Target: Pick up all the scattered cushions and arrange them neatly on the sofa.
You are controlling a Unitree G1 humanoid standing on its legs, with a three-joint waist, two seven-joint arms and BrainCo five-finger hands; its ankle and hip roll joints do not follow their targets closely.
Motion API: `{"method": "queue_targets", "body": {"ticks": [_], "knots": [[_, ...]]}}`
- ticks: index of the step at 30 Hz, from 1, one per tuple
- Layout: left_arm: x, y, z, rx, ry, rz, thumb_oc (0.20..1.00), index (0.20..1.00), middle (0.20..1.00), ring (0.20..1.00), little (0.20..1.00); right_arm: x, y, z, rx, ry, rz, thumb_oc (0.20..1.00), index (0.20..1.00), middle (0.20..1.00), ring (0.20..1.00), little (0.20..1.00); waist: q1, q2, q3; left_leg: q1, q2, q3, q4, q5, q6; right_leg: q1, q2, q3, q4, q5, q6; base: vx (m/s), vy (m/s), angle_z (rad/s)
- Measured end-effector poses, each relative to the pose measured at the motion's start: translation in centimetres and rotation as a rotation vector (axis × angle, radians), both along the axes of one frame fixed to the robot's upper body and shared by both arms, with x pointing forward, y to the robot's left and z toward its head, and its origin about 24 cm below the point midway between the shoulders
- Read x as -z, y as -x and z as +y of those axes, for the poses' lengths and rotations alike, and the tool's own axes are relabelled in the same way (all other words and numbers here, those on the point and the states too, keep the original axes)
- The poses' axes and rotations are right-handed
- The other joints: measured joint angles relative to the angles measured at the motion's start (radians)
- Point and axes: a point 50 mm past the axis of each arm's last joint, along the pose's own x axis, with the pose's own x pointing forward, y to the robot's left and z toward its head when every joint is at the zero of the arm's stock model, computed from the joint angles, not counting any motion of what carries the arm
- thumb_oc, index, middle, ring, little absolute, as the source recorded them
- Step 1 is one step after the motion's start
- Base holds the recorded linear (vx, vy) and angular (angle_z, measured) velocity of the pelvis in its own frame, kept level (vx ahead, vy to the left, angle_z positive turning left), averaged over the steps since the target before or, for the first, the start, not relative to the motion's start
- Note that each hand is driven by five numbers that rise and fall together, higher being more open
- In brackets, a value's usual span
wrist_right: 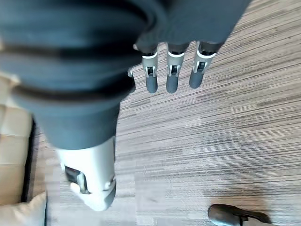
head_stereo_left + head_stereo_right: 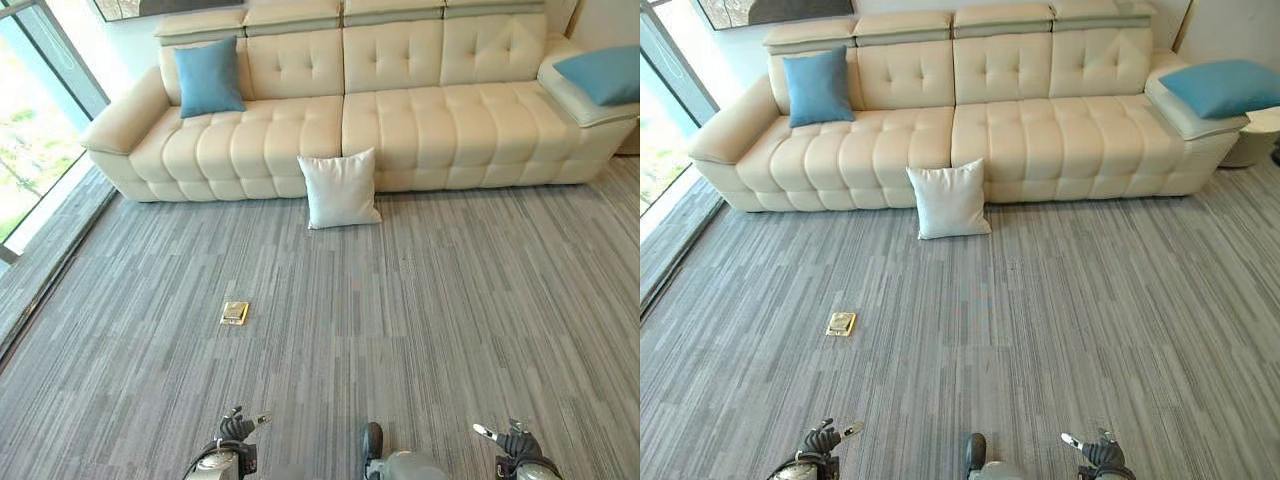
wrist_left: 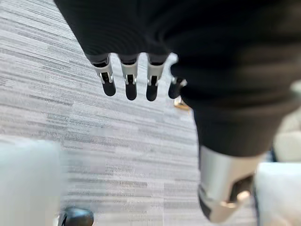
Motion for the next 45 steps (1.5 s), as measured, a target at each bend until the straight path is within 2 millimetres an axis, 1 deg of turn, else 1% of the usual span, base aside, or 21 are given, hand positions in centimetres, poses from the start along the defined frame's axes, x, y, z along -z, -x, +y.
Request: {"method": "queue_targets", "body": {"ticks": [3, 6, 8, 9, 10, 13, 17, 19, 22, 23, 24, 26, 28, 29, 30, 31, 35, 37, 40, 43, 45], "knots": [[0.0, 0.1, -0.1, 0.006, 0.005, 0.000, 1.000, 1.000, 1.000, 1.000, 1.000, 0.2, 0.6, -0.2, 0.007, 0.001, 0.028, 1.000, 1.000, 1.000, 1.000, 1.000, 0.000, 0.001, 0.005, -0.014, -0.030, 0.029, -0.041, -0.015, 0.023, 0.039, 0.008, 0.010, -0.016, -0.009, -0.022, 0.17, -0.098, -0.06], [-0.1, -0.4, 0.0, 0.007, 0.001, -0.010, 1.000, 1.000, 1.000, 1.000, 1.000, 0.3, 0.4, 0.0, -0.001, -0.009, 0.027, 1.000, 1.000, 1.000, 1.000, 1.000, 0.004, -0.016, 0.024, -0.038, -0.061, 0.055, -0.220, -0.020, 0.057, 0.065, 0.008, 0.024, -0.042, 0.000, -0.042, 0.31, -0.032, -0.17], [0.0, 0.0, 0.1, 0.004, -0.001, 0.003, 1.000, 1.000, 1.000, 1.000, 1.000, 0.1, -0.3, 0.1, -0.017, -0.009, 0.015, 1.000, 1.000, 1.000, 1.000, 1.000, 0.012, -0.031, 0.042, -0.027, -0.085, 0.056, -0.480, 0.017, 0.087, 0.074, 0.011, 0.048, -0.043, -0.010, -0.025, 0.31, 0.021, -0.32], [0.2, 0.5, 0.3, 0.001, -0.004, 0.018, 1.000, 1.000, 1.000, 1.000, 1.000, 0.1, -0.6, 0.4, -0.045, -0.010, 0.019, 1.000, 1.000, 1.000, 1.000, 1.000, 0.016, -0.033, 0.046, 0.012, -0.110, 0.048, -0.700, 0.089, 0.087, 0.089, 0.013, 0.053, -0.043, -0.018, -0.011, 0.18, 0.016, -0.25], [0.2, 0.6, 0.3, 0.001, -0.005, 0.023, 1.000, 1.000, 1.000, 1.000, 1.000, 0.2, -0.7, 0.5, -0.055, -0.011, 0.022, 1.000, 1.000, 1.000, 1.000, 1.000, 0.014, -0.043, 0.058, 0.018, -0.114, 0.041, -0.780, 0.123, 0.090, 0.102, 0.014, 0.054, -0.043, -0.026, -0.001, 0.28, 0.031, -0.07], [0.2, 0.9, 0.7, -0.010, -0.012, 0.032, 1.000, 1.000, 1.000, 1.000, 1.000, 0.4, -0.4, 0.8, -0.063, -0.015, 0.041, 1.000, 1.000, 1.000, 1.000, 1.000, 0.019, -0.053, 0.075, -0.019, -0.127, 0.017, -0.796, 0.236, 0.090, 0.147, 0.023, 0.055, -0.043, -0.041, 0.015, 0.28, 0.057, -0.02], [0.2, 1.0, 1.0, -0.026, -0.023, 0.036, 1.000, 1.000, 1.000, 1.000, 1.000, 0.5, -0.8, 1.1, -0.079, -0.013, 0.042, 1.000, 1.000, 1.000, 1.000, 1.000, 0.020, -0.051, 0.076, -0.038, -0.135, 0.005, -0.796, 0.259, 0.087, 0.167, 0.035, 0.088, -0.043, -0.072, 0.031, 0.48, 0.151, -0.21], [0.5, 1.5, 1.2, -0.033, -0.027, 0.058, 1.000, 1.000, 1.000, 1.000, 1.000, 0.7, -0.8, 1.5, -0.083, -0.027, 0.051, 1.000, 1.000, 1.000, 1.000, 1.000, 0.029, -0.050, 0.069, -0.010, -0.139, 0.021, -0.796, 0.256, 0.111, 0.190, 0.043, 0.120, -0.047, -0.111, 0.055, 0.56, 0.251, -0.36], [0.8, 2.2, 1.2, -0.035, -0.029, 0.089, 1.000, 1.000, 1.000, 1.000, 1.000, 1.3, 0.4, 2.1, -0.106, -0.042, 0.096, 1.000, 1.000, 1.000, 1.000, 1.000, 0.030, -0.044, 0.024, 0.004, -0.190, 0.032, -0.793, 0.247, 0.182, 0.210, 0.042, 0.133, -0.041, -0.118, 0.031, 0.55, 0.294, -0.19], [0.7, 2.1, 1.2, -0.035, -0.030, 0.086, 1.000, 1.000, 1.000, 1.000, 1.000, 1.4, 0.5, 2.3, -0.118, -0.046, 0.103, 1.000, 1.000, 1.000, 1.000, 1.000, 0.030, -0.052, 0.022, 0.022, -0.218, 0.052, -0.788, 0.229, 0.212, 0.208, 0.027, 0.133, -0.032, -0.146, 0.072, 0.41, 0.251, -0.15], [0.9, 2.1, 0.8, -0.029, -0.022, 0.091, 1.000, 1.000, 1.000, 1.000, 1.000, 1.5, 0.9, 2.3, -0.128, -0.048, 0.120, 1.000, 1.000, 1.000, 1.000, 1.000, 0.026, -0.045, 0.016, 0.049, -0.242, 0.083, -0.794, 0.189, 0.286, 0.183, 0.016, 0.139, 0.068, -0.164, 0.094, 0.20, 0.161, -0.21], [1.0, 2.4, 0.7, -0.024, -0.021, 0.099, 1.000, 1.000, 1.000, 1.000, 1.000, 1.2, 0.3, 2.3, -0.164, -0.042, 0.092, 1.000, 1.000, 1.000, 1.000, 1.000, 0.030, 0.022, 0.000, 0.089, -0.191, 0.087, -0.788, 0.163, 0.328, 0.064, 0.056, 0.154, 0.374, -0.228, 0.155, 0.33, 0.300, -0.25], [0.7, 2.1, 1.6, -0.015, -0.049, 0.097, 1.000, 1.000, 1.000, 1.000, 1.000, 1.1, -0.3, 3.3, -0.202, -0.060, 0.077, 1.000, 1.000, 1.000, 1.000, 1.000, 0.033, -0.019, 0.011, 0.124, -0.202, 0.121, -0.790, 0.143, 0.352, -0.083, -0.022, 0.101, 0.725, -0.263, 0.155, 0.22, 0.198, -0.15], [0.6, 1.9, 1.7, 0.006, -0.058, 0.090, 1.000, 1.000, 1.000, 1.000, 1.000, 0.9, -0.6, 3.3, -0.205, -0.057, 0.060, 1.000, 1.000, 1.000, 1.000, 1.000, 0.026, -0.042, 0.005, 0.143, -0.242, 0.115, -0.789, 0.123, 0.366, -0.173, -0.126, 0.080, 0.895, -0.294, 0.138, 0.20, 0.153, 0.05], [0.5, 1.6, 1.7, 0.010, -0.059, 0.081, 1.000, 1.000, 1.000, 1.000, 1.000, 0.9, -0.6, 3.3, -0.204, -0.055, 0.064, 1.000, 1.000, 1.000, 1.000, 1.000, 0.021, -0.053, 0.003, 0.159, -0.260, 0.113, -0.782, 0.113, 0.372, -0.209, -0.168, 0.089, 0.928, -0.309, 0.152, 0.27, 0.128, 0.03], [0.2, 0.5, 1.5, 0.020, -0.059, 0.056, 1.000, 1.000, 1.000, 1.000, 1.000, 0.8, -1.1, 3.3, -0.200, -0.051, 0.050, 1.000, 1.000, 1.000, 1.000, 1.000, 0.029, -0.054, 0.019, 0.162, -0.266, 0.109, -0.782, 0.106, 0.375, -0.279, -0.195, 0.158, 0.902, -0.343, 0.166, 0.14, 0.040, 0.09], [-0.5, -2.0, 1.0, 0.025, -0.051, -0.007, 1.000, 1.000, 1.000, 1.000, 1.000, 0.7, -2.2, 3.4, -0.203, -0.051, 0.044, 1.000, 1.000, 1.000, 1.000, 1.000, 0.029, -0.014, 0.080, 0.207, -0.233, 0.112, -0.782, 0.095, 0.354, -0.366, -0.195, 0.148, 0.605, -0.292, 0.161, 0.27, -0.015, 0.08], [-0.7, -2.0, 1.7, 0.014, -0.070, -0.006, 1.000, 1.000, 1.000, 1.000, 1.000, 1.0, -2.1, 3.8, -0.197, -0.064, 0.061, 1.000, 1.000, 1.000, 1.000, 1.000, 0.033, -0.012, 0.087, 0.253, -0.201, 0.129, -0.783, 0.030, 0.317, -0.352, -0.116, 0.164, 0.276, -0.176, 0.198, 0.36, -0.071, -0.29], [-0.7, -1.9, 2.0, -0.006, -0.070, -0.003, 1.000, 1.000, 1.000, 1.000, 1.000, 1.0, -2.0, 3.5, -0.160, -0.068, 0.055, 1.000, 1.000, 1.000, 1.000, 1.000, 0.031, -0.047, 0.076, 0.294, -0.209, 0.125, -0.784, -0.032, 0.292, -0.314, -0.099, 0.168, 0.023, -0.080, 0.210, 0.43, -0.091, -0.07], [-0.7, -2.5, 1.0, -0.004, -0.041, -0.027, 1.000, 1.000, 1.000, 1.000, 1.000, 1.1, -0.9, 2.7, -0.141, -0.046, 0.087, 1.000, 1.000, 1.000, 1.000, 1.000, 0.000, -0.017, 0.076, 0.338, -0.152, 0.067, -0.778, -0.058, 0.242, -0.253, -0.052, 0.150, 0.024, 0.044, 0.187, 0.53, -0.137, 0.48], [-0.7, -2.8, 0.3, 0.001, -0.020, -0.040, 1.000, 1.000, 1.000, 1.000, 1.000, 1.4, -0.3, 2.5, -0.132, -0.042, 0.116, 1.000, 1.000, 1.000, 1.000, 1.000, 0.000, 0.003, 0.073, 0.391, -0.113, 0.050, -0.771, -0.053, 0.217, -0.186, -0.016, 0.145, 0.007, 0.069, 0.149, 0.41, -0.127, 0.51]]}}
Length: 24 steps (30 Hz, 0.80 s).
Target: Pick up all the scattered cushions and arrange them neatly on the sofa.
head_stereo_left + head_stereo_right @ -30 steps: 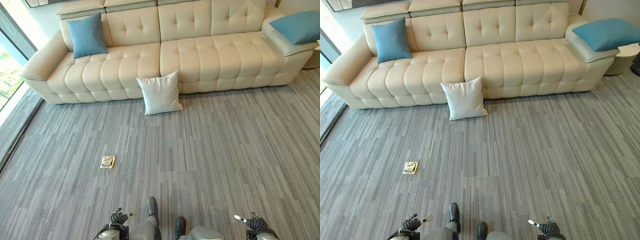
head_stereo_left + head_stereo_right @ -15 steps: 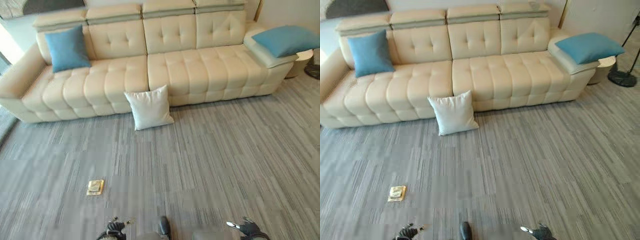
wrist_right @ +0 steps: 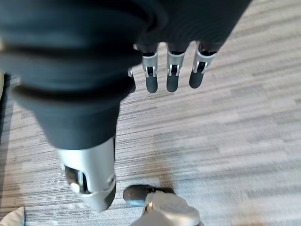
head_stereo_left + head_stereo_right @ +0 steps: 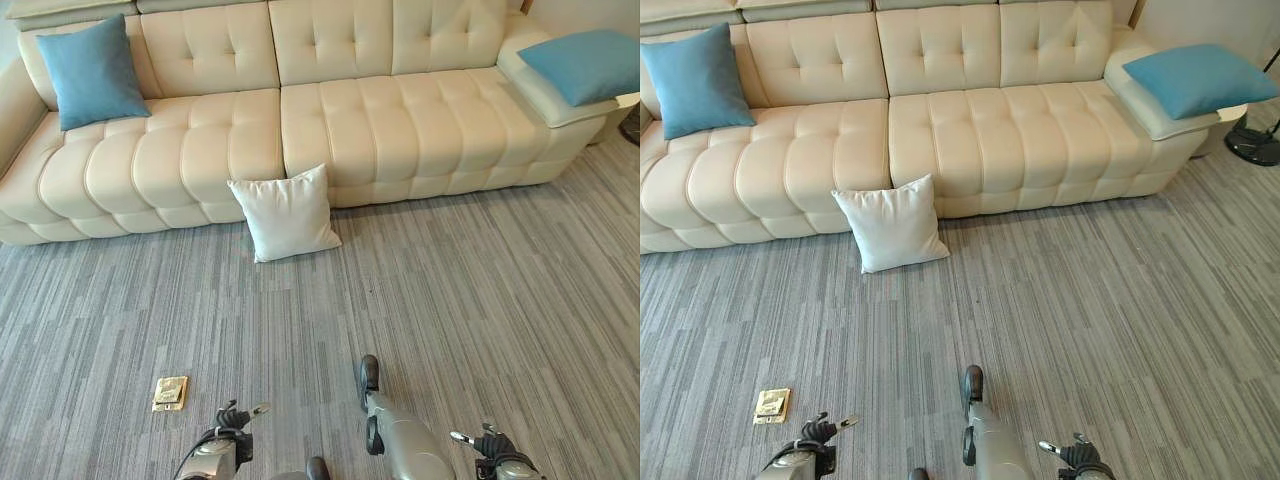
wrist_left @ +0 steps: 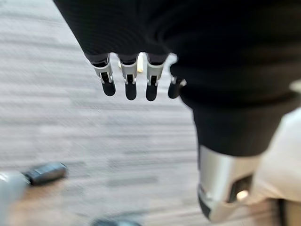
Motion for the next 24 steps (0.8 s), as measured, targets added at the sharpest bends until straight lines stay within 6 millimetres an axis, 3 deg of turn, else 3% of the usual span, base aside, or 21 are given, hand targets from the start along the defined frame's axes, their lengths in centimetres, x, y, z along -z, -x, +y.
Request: {"method": "queue_targets", "body": {"ticks": [1, 3, 5, 6, 7, 8, 10, 11, 14, 16, 17, 19, 20, 22, 24], "knots": [[0.1, 0.1, -0.2, 0.002, 0.007, -0.001, 1.000, 1.000, 1.000, 1.000, 1.000, -0.1, 0.1, -0.2, -0.001, 0.004, -0.005, 1.000, 1.000, 1.000, 1.000, 1.000, -0.003, 0.000, -0.007, 0.014, 0.011, 0.000, 0.016, 0.017, -0.027, 0.038, 0.002, -0.003, -0.020, 0.019, -0.027, 0.46, -0.200, 0.44], [0.2, 0.1, -1.0, 0.004, 0.027, -0.003, 1.000, 1.000, 1.000, 1.000, 1.000, -0.5, -0.1, -1.2, 0.000, 0.032, -0.013, 1.000, 1.000, 1.000, 1.000, 1.000, -0.003, 0.021, -0.028, 0.002, 0.021, -0.005, 0.085, 0.030, -0.049, 0.082, 0.009, -0.020, -0.055, 0.025, -0.040, 0.50, -0.240, 0.47], [0.4, 0.5, -1.2, 0.015, 0.029, 0.012, 1.000, 1.000, 1.000, 1.000, 1.000, -0.2, 0.3, -1.3, 0.012, 0.032, 0.019, 1.000, 1.000, 1.000, 1.000, 1.000, 0.004, 0.007, -0.032, -0.128, 0.027, -0.026, 0.400, 0.024, -0.130, 0.133, -0.025, -0.051, -0.056, 0.013, -0.057, 0.32, -0.196, 0.49], [0.6, 0.8, -1.3, 0.024, 0.030, 0.021, 1.000, 1.000, 1.000, 1.000, 1.000, -0.1, 0.6, -1.4, 0.013, 0.032, 0.025, 1.000, 1.000, 1.000, 1.000, 1.000, 0.007, -0.001, -0.034, -0.174, 0.030, -0.024, 0.501, 0.026, -0.162, 0.149, -0.033, -0.044, -0.055, 0.024, -0.076, 0.25, -0.164, 0.21], [0.9, 1.8, -1.5, 0.029, 0.034, 0.047, 1.000, 1.000, 1.000, 1.000, 1.000, -0.2, 0.7, -1.6, 0.016, 0.037, 0.026, 1.000, 1.000, 1.000, 1.000, 1.000, 0.013, 0.004, -0.039, -0.208, 0.034, -0.038, 0.604, 0.034, -0.184, 0.168, -0.031, -0.043, -0.055, 0.040, -0.123, 0.17, -0.111, 0.01], [1.2, 2.4, -1.6, 0.025, 0.041, 0.066, 1.000, 1.000, 1.000, 1.000, 1.000, -0.3, 0.6, -1.9, 0.018, 0.043, 0.021, 1.000, 1.000, 1.000, 1.000, 1.000, 0.016, 0.020, -0.038, -0.248, 0.038, -0.059, 0.686, 0.039, -0.192, 0.186, -0.020, -0.043, -0.055, 0.019, -0.165, 0.27, -0.159, -0.01], [1.2, 2.5, -1.5, 0.022, 0.040, 0.068, 1.000, 1.000, 1.000, 1.000, 1.000, -0.4, 0.2, -2.0, 0.016, 0.044, 0.015, 1.000, 1.000, 1.000, 1.000, 1.000, 0.025, 0.022, -0.033, -0.333, 0.034, -0.053, 0.789, 0.048, -0.206, 0.197, -0.019, -0.036, -0.055, 0.007, -0.186, 0.26, -0.120, -0.03], [1.2, 2.6, -1.3, 0.020, 0.036, 0.073, 1.000, 1.000, 1.000, 1.000, 1.000, -0.4, 0.1, -1.8, 0.015, 0.040, 0.011, 1.000, 1.000, 1.000, 1.000, 1.000, 0.027, 0.016, -0.029, -0.347, 0.042, -0.027, 0.770, 0.042, -0.191, 0.214, -0.018, -0.039, -0.055, 0.000, -0.210, 0.33, -0.127, -0.01], [1.1, 2.3, -1.3, 0.024, 0.036, 0.061, 1.000, 1.000, 1.000, 1.000, 1.000, -0.3, 0.3, -1.8, 0.018, 0.038, 0.018, 1.000, 1.000, 1.000, 1.000, 1.000, 0.035, -0.012, -0.012, -0.389, 0.037, -0.012, 0.611, 0.041, -0.157, 0.257, -0.026, -0.039, -0.055, -0.029, -0.231, 0.19, -0.039, 0.02], [1.0, 1.9, -1.2, 0.027, 0.033, 0.054, 1.000, 1.000, 1.000, 1.000, 1.000, -0.4, 0.2, -1.7, 0.013, 0.039, 0.016, 1.000, 1.000, 1.000, 1.000, 1.000, 0.037, -0.026, 0.001, -0.406, 0.032, -0.016, 0.419, 0.072, -0.115, 0.277, -0.025, -0.052, -0.050, -0.022, -0.211, 0.28, 0.022, -0.05], [1.0, 2.1, -1.1, 0.026, 0.030, 0.059, 1.000, 1.000, 1.000, 1.000, 1.000, -0.3, 0.2, -1.7, 0.012, 0.040, 0.017, 1.000, 1.000, 1.000, 1.000, 1.000, 0.037, -0.039, 0.009, -0.410, 0.032, -0.022, 0.336, 0.090, -0.113, 0.293, -0.026, -0.051, -0.052, -0.034, -0.194, 0.33, 0.040, 0.04], [1.0, 2.1, -1.0, 0.026, 0.027, 0.061, 1.000, 1.000, 1.000, 1.000, 1.000, -0.2, 0.6, -1.7, 0.011, 0.040, 0.029, 1.000, 1.000, 1.000, 1.000, 1.000, 0.032, -0.039, 0.011, -0.378, 0.029, -0.066, 0.031, 0.179, -0.122, 0.313, -0.020, -0.063, -0.055, -0.076, -0.151, 0.38, 0.079, 0.32], [0.8, 1.6, -0.9, 0.030, 0.024, 0.049, 1.000, 1.000, 1.000, 1.000, 1.000, -0.1, 1.0, -1.6, 0.009, 0.040, 0.043, 1.000, 1.000, 1.000, 1.000, 1.000, 0.022, -0.037, 0.022, -0.394, 0.037, -0.109, -0.026, 0.233, -0.124, 0.337, -0.015, -0.078, -0.050, -0.073, -0.161, 0.30, 0.092, 0.30], [1.0, 2.2, -0.7, 0.024, 0.021, 0.064, 1.000, 1.000, 1.000, 1.000, 1.000, -0.1, 1.0, -1.7, 0.005, 0.045, 0.042, 1.000, 1.000, 1.000, 1.000, 1.000, 0.022, -0.036, 0.025, -0.433, 0.045, -0.105, -0.025, 0.256, -0.143, 0.354, -0.014, -0.078, -0.056, -0.115, -0.143, 0.42, 0.133, 0.15], [1.0, 2.2, -0.6, 0.022, 0.018, 0.069, 1.000, 1.000, 1.000, 1.000, 1.000, -0.2, 1.2, -2.0, -0.001, 0.058, 0.050, 1.000, 1.000, 1.000, 1.000, 1.000, 0.021, -0.024, 0.020, -0.459, 0.045, -0.094, -0.024, 0.269, -0.140, 0.386, -0.010, -0.070, -0.056, -0.144, -0.145, 0.48, 0.174, 0.05]]}}
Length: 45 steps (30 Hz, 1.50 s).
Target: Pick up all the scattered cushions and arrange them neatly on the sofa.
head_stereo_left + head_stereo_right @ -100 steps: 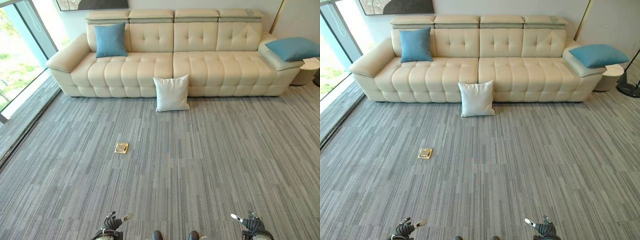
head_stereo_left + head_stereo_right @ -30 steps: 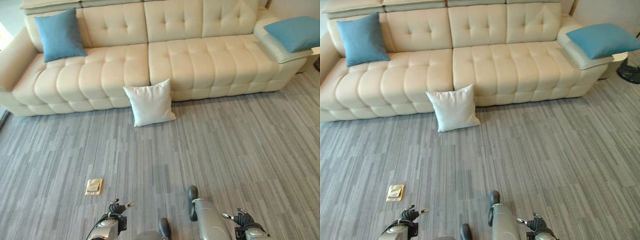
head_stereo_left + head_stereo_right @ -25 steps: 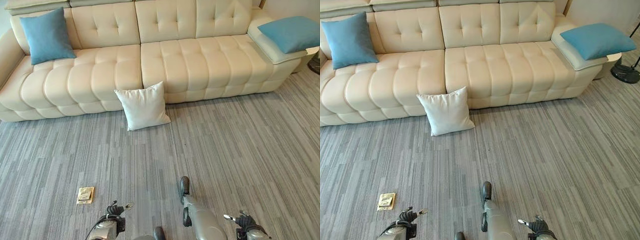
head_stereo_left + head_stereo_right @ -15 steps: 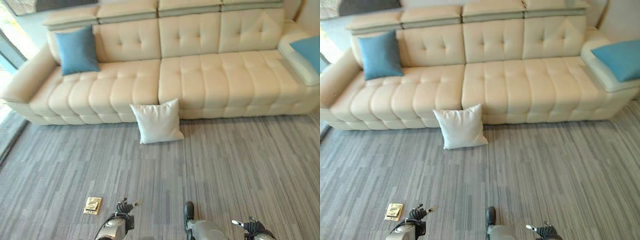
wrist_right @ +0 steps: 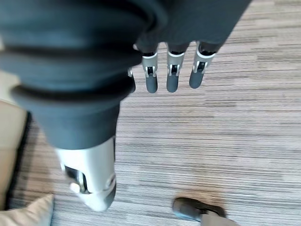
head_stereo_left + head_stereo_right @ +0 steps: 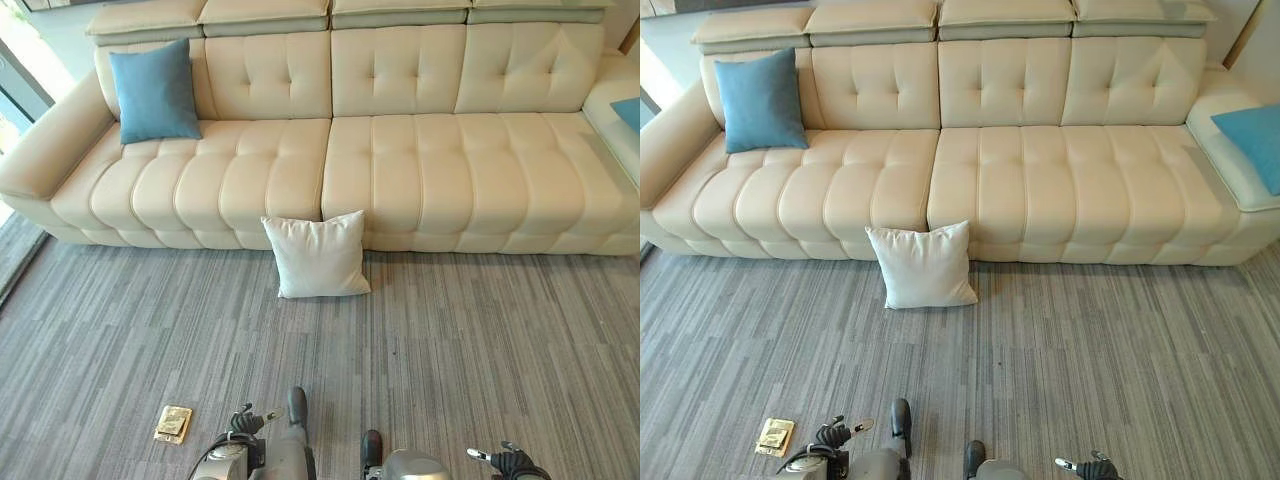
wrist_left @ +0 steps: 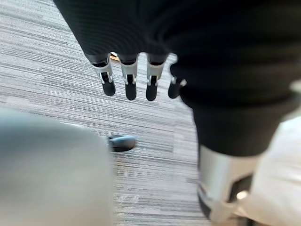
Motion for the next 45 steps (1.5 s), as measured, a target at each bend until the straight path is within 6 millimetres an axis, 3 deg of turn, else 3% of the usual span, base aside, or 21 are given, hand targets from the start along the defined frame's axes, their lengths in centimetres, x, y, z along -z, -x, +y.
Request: {"method": "queue_targets", "body": {"ticks": [4, 5, 7, 9, 12, 14, 16, 18, 19, 20, 21, 24, 27, 29, 33, 35, 36, 39, 41, 44, 45], "knots": [[0.7, 2.3, 0.6, -0.018, -0.014, 0.069, 1.000, 1.000, 1.000, 1.000, 1.000, 0.1, 0.3, 0.0, -0.007, 0.001, 0.013, 1.000, 1.000, 1.000, 1.000, 1.000, 0.026, 0.030, -0.031, 0.062, -0.034, -0.014, -0.001, 0.016, 0.040, 0.071, -0.026, 0.077, 0.005, -0.060, 0.047, 0.63, 0.299, -0.62], [0.9, 3.2, 1.1, -0.024, -0.030, 0.097, 1.000, 1.000, 1.000, 1.000, 1.000, 0.2, 0.3, 0.5, -0.031, -0.010, 0.013, 1.000, 1.000, 1.000, 1.000, 1.000, 0.026, 0.021, -0.058, 0.080, -0.065, 0.005, 0.002, 0.058, 0.101, 0.080, -0.061, 0.100, 0.003, -0.083, 0.076, 0.46, 0.257, -0.67], [0.6, 2.9, 2.1, -0.019, -0.059, 0.087, 1.000, 1.000, 1.000, 1.000, 1.000, 0.6, 0.3, 1.8, -0.055, -0.046, 0.018, 1.000, 1.000, 1.000, 1.000, 1.000, 0.014, -0.007, -0.081, 0.088, -0.117, 0.036, 0.000, 0.033, 0.186, 0.045, -0.119, 0.113, 0.093, -0.109, 0.140, 0.49, 0.300, -0.41], [0.2, 1.7, 2.5, -0.010, -0.072, 0.057, 1.000, 1.000, 1.000, 1.000, 1.000, 1.0, 0.2, 2.9, -0.056, -0.081, 0.017, 1.000, 1.000, 1.000, 1.000, 1.000, 0.020, -0.006, -0.081, 0.106, -0.122, 0.047, 0.006, 0.011, 0.219, -0.074, -0.149, 0.118, 0.347, -0.177, 0.186, 0.35, 0.292, -0.28], [-0.3, 0.5, 2.7, 0.021, -0.090, 0.029, 1.000, 1.000, 1.000, 1.000, 1.000, 1.1, -0.1, 3.8, -0.065, -0.101, 0.011, 1.000, 1.000, 1.000, 1.000, 1.000, 0.023, -0.029, -0.082, 0.170, -0.156, 0.100, 0.006, -0.037, 0.248, -0.306, -0.230, 0.132, 0.817, -0.182, 0.207, 0.21, 0.166, -0.23], [-0.7, -0.8, 2.4, 0.042, -0.089, 0.000, 1.000, 1.000, 1.000, 1.000, 1.000, 0.9, -0.8, 3.8, -0.073, -0.098, -0.004, 1.000, 1.000, 1.000, 1.000, 1.000, 0.019, -0.032, -0.065, 0.206, -0.166, 0.103, 0.006, -0.088, 0.273, -0.403, -0.231, 0.143, 0.895, -0.192, 0.198, 0.19, 0.087, -0.25], [-0.7, -1.1, 2.1, 0.044, -0.084, -0.009, 1.000, 1.000, 1.000, 1.000, 1.000, 0.8, -1.3, 3.8, -0.076, -0.098, -0.013, 1.000, 1.000, 1.000, 1.000, 1.000, 0.020, -0.019, -0.055, 0.230, -0.161, 0.114, 0.006, -0.085, 0.261, -0.455, -0.191, 0.165, 0.845, -0.222, 0.199, 0.22, 0.030, -0.07], [-0.9, -1.7, 2.0, 0.045, -0.081, -0.027, 1.000, 1.000, 1.000, 1.000, 1.000, 0.8, -1.3, 3.6, -0.067, -0.093, -0.005, 1.000, 1.000, 1.000, 1.000, 1.000, 0.013, -0.015, -0.041, 0.251, -0.142, 0.127, 0.006, -0.112, 0.251, -0.475, -0.149, 0.141, 0.675, -0.234, 0.198, 0.26, -0.051, -0.16], [-1.0, -1.6, 2.2, 0.042, -0.085, -0.027, 1.000, 1.000, 1.000, 1.000, 1.000, 0.7, -1.8, 3.7, -0.072, -0.091, -0.014, 1.000, 1.000, 1.000, 1.000, 1.000, 0.021, -0.010, -0.033, 0.270, -0.129, 0.147, 0.006, -0.120, 0.238, -0.480, -0.125, 0.111, 0.518, -0.193, 0.162, 0.24, -0.081, -0.44], [-0.9, -1.5, 2.2, 0.038, -0.084, -0.020, 1.000, 1.000, 1.000, 1.000, 1.000, 0.7, -2.0, 3.7, -0.072, -0.089, -0.020, 1.000, 1.000, 1.000, 1.000, 1.000, 0.019, -0.012, -0.028, 0.274, -0.120, 0.160, 0.006, -0.131, 0.227, -0.484, -0.115, 0.100, 0.439, -0.166, 0.164, 0.38, -0.141, -0.71], [-0.7, -1.1, 2.2, 0.025, -0.080, -0.007, 1.000, 1.000, 1.000, 1.000, 1.000, 0.5, -2.6, 3.7, -0.075, -0.090, -0.033, 1.000, 1.000, 1.000, 1.000, 1.000, 0.031, -0.009, -0.032, 0.280, -0.107, 0.181, 0.006, -0.143, 0.214, -0.471, -0.089, 0.100, 0.264, -0.082, 0.174, 0.21, -0.076, -0.40], [-0.6, -1.1, 2.1, 0.007, -0.071, -0.006, 1.000, 1.000, 1.000, 1.000, 1.000, 0.8, -1.7, 3.4, -0.049, -0.086, -0.004, 1.000, 1.000, 1.000, 1.000, 1.000, 0.017, -0.023, -0.037, 0.308, -0.101, 0.172, 0.005, -0.183, 0.170, -0.399, -0.086, 0.103, 0.013, 0.117, 0.194, 0.37, -0.145, -0.12], [-0.4, -1.1, 0.7, 0.013, -0.034, -0.017, 1.000, 1.000, 1.000, 1.000, 1.000, 1.4, 1.6, 2.4, -0.022, -0.068, 0.084, 1.000, 1.000, 1.000, 1.000, 1.000, -0.017, 0.019, -0.048, 0.384, -0.040, 0.113, -0.001, -0.217, 0.123, -0.305, -0.037, 0.075, 0.002, 0.184, 0.153, 0.48, -0.226, 0.49], [-0.2, -0.8, 0.0, 0.012, -0.013, -0.022, 1.000, 1.000, 1.000, 1.000, 1.000, 1.4, 2.5, 1.7, -0.012, -0.052, 0.110, 1.000, 1.000, 1.000, 1.000, 1.000, -0.011, 0.056, -0.066, 0.405, 0.006, 0.105, 0.024, -0.235, 0.092, -0.269, 0.004, 0.059, 0.001, 0.158, 0.115, 0.35, -0.238, 0.27], [0.0, -0.6, -0.4, 0.007, 0.002, -0.010, 1.000, 1.000, 1.000, 1.000, 1.000, 1.2, 2.0, 1.1, 0.018, -0.041, 0.089, 1.000, 1.000, 1.000, 1.000, 1.000, -0.006, 0.007, -0.068, 0.247, -0.002, 0.086, 0.422, -0.229, 0.024, -0.218, -0.037, 0.048, 0.001, 0.132, 0.069, 0.17, -0.160, 0.03], [0.3, 0.1, -1.0, 0.000, 0.027, 0.009, 1.000, 1.000, 1.000, 1.000, 1.000, 0.8, 1.7, 0.3, 0.014, -0.018, 0.080, 1.000, 1.000, 1.000, 1.000, 1.000, 0.003, 0.008, -0.067, 0.155, 0.002, 0.044, 0.641, -0.215, -0.031, -0.189, -0.037, 0.044, 0.001, 0.135, 0.014, 0.25, -0.189, -0.09], [0.5, 0.4, -1.3, 0.000, 0.034, 0.017, 1.000, 1.000, 1.000, 1.000, 1.000, 0.7, 1.2, 0.1, 0.009, -0.010, 0.070, 1.000, 1.000, 1.000, 1.000, 1.000, 0.006, 0.015, -0.067, 0.108, 0.006, 0.036, 0.716, -0.212, -0.034, -0.178, -0.036, 0.043, 0.001, 0.121, -0.006, 0.22, -0.134, 0.08], [0.4, 0.3, -1.2, -0.003, 0.034, 0.013, 1.000, 1.000, 1.000, 1.000, 1.000, 0.7, 0.8, 0.3, 0.006, -0.015, 0.064, 1.000, 1.000, 1.000, 1.000, 1.000, 0.007, 0.012, -0.063, 0.069, 0.005, 0.057, 0.649, -0.212, -0.030, -0.158, -0.032, 0.035, 0.001, 0.085, -0.037, 0.23, -0.084, 0.13], [0.3, 0.0, -1.2, 0.004, 0.031, 0.004, 1.000, 1.000, 1.000, 1.000, 1.000, 0.8, 0.8, 0.7, 0.018, -0.032, 0.062, 1.000, 1.000, 1.000, 1.000, 1.000, 0.011, -0.008, -0.051, 0.096, 0.000, 0.093, 0.355, -0.188, 0.011, -0.132, -0.033, 0.021, 0.001, 0.073, -0.026, 0.25, 0.002, 0.21], [0.4, 0.3, -1.2, 0.022, 0.025, 0.020, 1.000, 1.000, 1.000, 1.000, 1.000, 0.8, 1.1, 0.6, 0.003, -0.024, 0.072, 1.000, 1.000, 1.000, 1.000, 1.000, 0.008, -0.004, -0.049, 0.123, 0.013, 0.075, 0.028, -0.054, 0.006, -0.097, -0.019, -0.010, 0.000, 0.055, 0.008, 0.25, 0.068, 0.13], [0.4, 0.3, -1.2, 0.028, 0.022, 0.022, 1.000, 1.000, 1.000, 1.000, 1.000, 0.9, 1.2, 0.6, -0.004, -0.023, 0.079, 1.000, 1.000, 1.000, 1.000, 1.000, 0.004, -0.001, -0.049, 0.119, 0.023, 0.055, 0.000, -0.032, 0.001, -0.091, -0.013, -0.021, 0.001, 0.050, 0.011, 0.22, 0.093, 0.27]]}}
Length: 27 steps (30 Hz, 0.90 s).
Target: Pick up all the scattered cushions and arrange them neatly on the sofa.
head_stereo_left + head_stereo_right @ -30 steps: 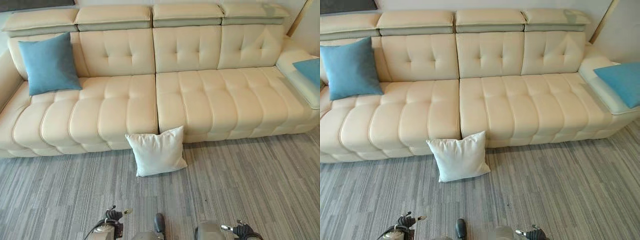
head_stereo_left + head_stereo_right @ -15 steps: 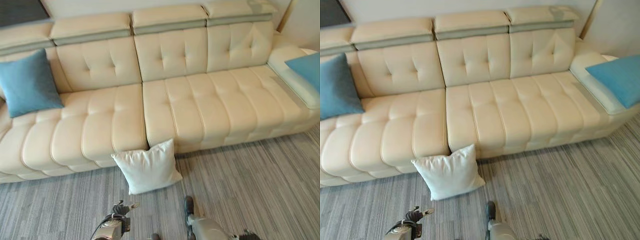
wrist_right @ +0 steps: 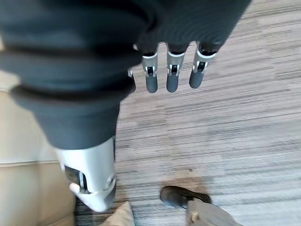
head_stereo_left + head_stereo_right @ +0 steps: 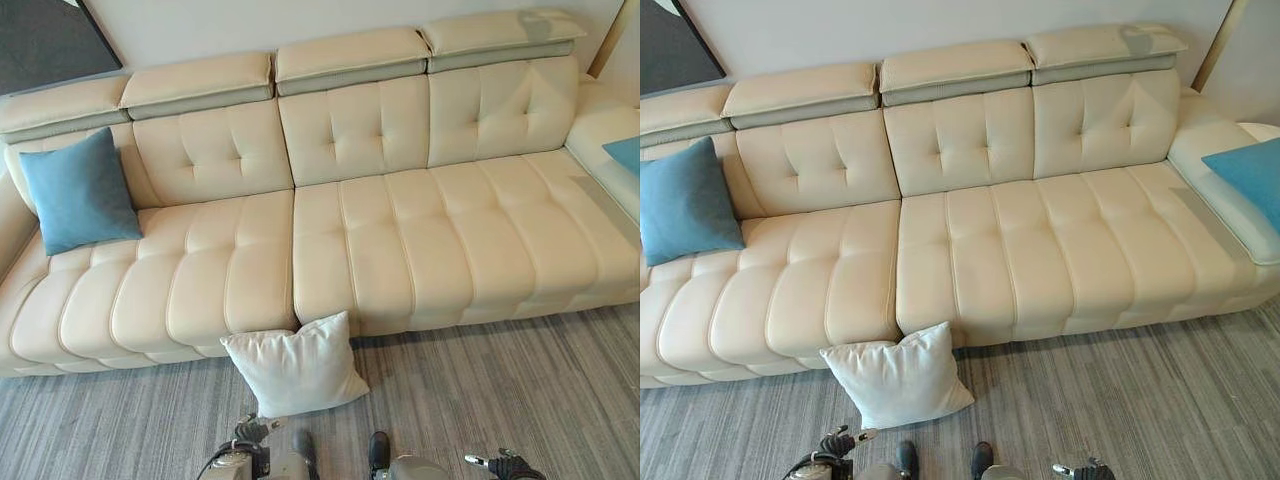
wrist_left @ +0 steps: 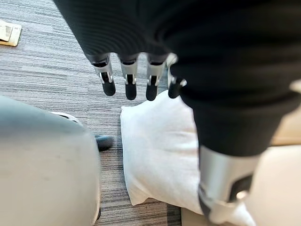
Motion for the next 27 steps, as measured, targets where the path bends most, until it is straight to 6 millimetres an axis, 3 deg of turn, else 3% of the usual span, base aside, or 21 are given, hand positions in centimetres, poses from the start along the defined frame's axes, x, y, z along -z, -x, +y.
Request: {"method": "queue_targets", "body": {"ticks": [2, 6, 7, 8, 9, 12, 14, 15, 18, 20, 22, 23, 25, 27], "knots": [[0.0, 0.0, 0.0, 0.003, -0.003, 0.000, 1.000, 1.000, 1.000, 1.000, 1.000, 0.1, 0.2, 0.1, -0.005, -0.001, 0.010, 1.000, 1.000, 1.000, 1.000, 1.000, -0.003, -0.002, 0.012, 0.000, 0.019, -0.024, 0.001, 0.041, -0.007, 0.024, 0.001, -0.008, 0.005, -0.007, -0.004, 0.23, 0.141, 0.16], [0.1, 0.2, 0.2, -0.003, -0.005, 0.008, 1.000, 1.000, 1.000, 1.000, 1.000, 0.0, 0.3, -0.1, -0.003, 0.003, 0.012, 1.000, 1.000, 1.000, 1.000, 1.000, -0.005, 0.009, 0.006, 0.012, 0.028, -0.060, 0.001, 0.042, -0.004, 0.032, -0.007, 0.011, 0.006, -0.018, 0.014, 0.23, 0.207, -0.05], [0.1, 0.4, 0.1, -0.003, -0.005, 0.013, 1.000, 1.000, 1.000, 1.000, 1.000, 0.0, 0.3, -0.1, -0.004, 0.003, 0.013, 1.000, 1.000, 1.000, 1.000, 1.000, -0.003, 0.018, 0.004, 0.025, 0.030, -0.058, 0.001, 0.060, 0.017, 0.040, -0.009, 0.016, 0.006, -0.021, 0.018, 0.48, 0.616, -0.18], [0.3, 0.8, 0.2, -0.006, -0.006, 0.028, 1.000, 1.000, 1.000, 1.000, 1.000, 0.1, 0.5, -0.1, 0.011, 0.002, 0.019, 1.000, 1.000, 1.000, 1.000, 1.000, -0.007, 0.024, 0.009, 0.075, 0.015, -0.006, 0.000, 0.053, 0.045, 0.084, -0.029, 0.016, 0.006, -0.040, 0.053, 0.37, 0.516, -0.08], [0.4, 1.0, 0.3, -0.005, -0.010, 0.040, 1.000, 1.000, 1.000, 1.000, 1.000, 0.2, 0.9, -0.1, 0.020, -0.001, 0.030, 1.000, 1.000, 1.000, 1.000, 1.000, -0.008, 0.007, 0.002, 0.079, -0.008, 0.010, 0.000, 0.034, 0.071, 0.090, -0.052, 0.014, 0.007, -0.045, 0.072, 0.26, 0.430, -0.02], [0.2, 0.4, 0.8, 0.002, -0.027, 0.025, 1.000, 1.000, 1.000, 1.000, 1.000, 0.5, 1.5, 0.5, 0.028, -0.022, 0.043, 1.000, 1.000, 1.000, 1.000, 1.000, -0.011, -0.004, -0.019, 0.084, -0.078, 0.020, 0.000, -0.006, 0.135, 0.070, -0.123, 0.024, 0.047, -0.058, 0.108, 0.19, 0.330, 0.02], [0.0, 0.1, 1.3, 0.004, -0.040, 0.018, 1.000, 1.000, 1.000, 1.000, 1.000, 0.7, 1.2, 1.3, 0.021, -0.044, 0.037, 1.000, 1.000, 1.000, 1.000, 1.000, -0.010, -0.006, -0.019, 0.087, -0.103, 0.020, 0.007, -0.009, 0.159, 0.049, -0.153, 0.025, 0.100, -0.074, 0.123, 0.13, 0.353, 0.04], [-0.2, 0.0, 2.0, 0.006, -0.059, 0.011, 1.000, 1.000, 1.000, 1.000, 1.000, 1.0, 1.5, 2.2, 0.017, -0.069, 0.050, 1.000, 1.000, 1.000, 1.000, 1.000, -0.007, -0.006, -0.028, 0.087, -0.125, 0.016, 0.006, -0.042, 0.187, -0.004, -0.182, 0.042, 0.194, -0.080, 0.152, 0.13, 0.468, -0.07], [-0.4, -0.3, 2.4, 0.018, -0.075, 0.011, 1.000, 1.000, 1.000, 1.000, 1.000, 0.8, 0.5, 2.4, -0.021, -0.056, 0.032, 1.000, 1.000, 1.000, 1.000, 1.000, -0.003, 0.013, -0.023, 0.091, -0.132, 0.029, 0.008, -0.043, 0.217, -0.173, -0.224, 0.076, 0.489, -0.140, 0.182, 0.04, 0.280, -0.02], [-0.7, -0.3, 3.7, 0.015, -0.109, 0.012, 1.000, 1.000, 1.000, 1.000, 1.000, 0.7, -0.4, 2.7, -0.052, -0.056, 0.017, 1.000, 1.000, 1.000, 1.000, 1.000, 0.017, -0.012, -0.021, 0.086, -0.148, 0.058, 0.007, -0.059, 0.236, -0.247, -0.249, 0.073, 0.522, -0.147, 0.195, 0.04, 0.145, -0.26], [-1.0, -0.4, 5.1, -0.006, -0.147, 0.016, 1.000, 1.000, 1.000, 1.000, 1.000, 0.4, -2.3, 3.9, -0.106, -0.076, -0.029, 1.000, 1.000, 1.000, 1.000, 1.000, 0.024, -0.043, 0.001, 0.075, -0.149, 0.067, 0.008, -0.057, 0.235, -0.325, -0.204, 0.098, 0.473, -0.171, 0.190, 0.02, 0.048, -0.21], [-1.0, -0.5, 5.3, -0.008, -0.154, 0.018, 1.000, 1.000, 1.000, 1.000, 1.000, 0.4, -2.6, 4.1, -0.109, -0.081, -0.038, 1.000, 1.000, 1.000, 1.000, 1.000, 0.036, -0.051, 0.001, 0.069, -0.144, 0.082, 0.008, -0.055, 0.233, -0.329, -0.185, 0.073, 0.396, -0.161, 0.187, 0.03, -0.009, -0.23], [-0.8, -0.1, 5.1, -0.013, -0.148, 0.034, 1.000, 1.000, 1.000, 1.000, 1.000, 0.4, -2.7, 4.1, -0.107, -0.079, -0.041, 1.000, 1.000, 1.000, 1.000, 1.000, 0.044, -0.051, 0.003, 0.072, -0.145, 0.079, 0.008, -0.056, 0.231, -0.311, -0.164, 0.030, 0.229, -0.099, 0.179, 0.09, 0.014, -0.05], [-0.7, 0.1, 5.1, -0.026, -0.150, 0.041, 1.000, 1.000, 1.000, 1.000, 1.000, 0.5, -2.4, 4.1, -0.106, -0.074, -0.029, 1.000, 1.000, 1.000, 1.000, 1.000, 0.044, -0.051, 0.005, 0.073, -0.147, 0.067, 0.008, -0.074, 0.205, -0.261, -0.157, 0.019, 0.112, -0.019, 0.182, 0.11, -0.024, 0.16]]}}
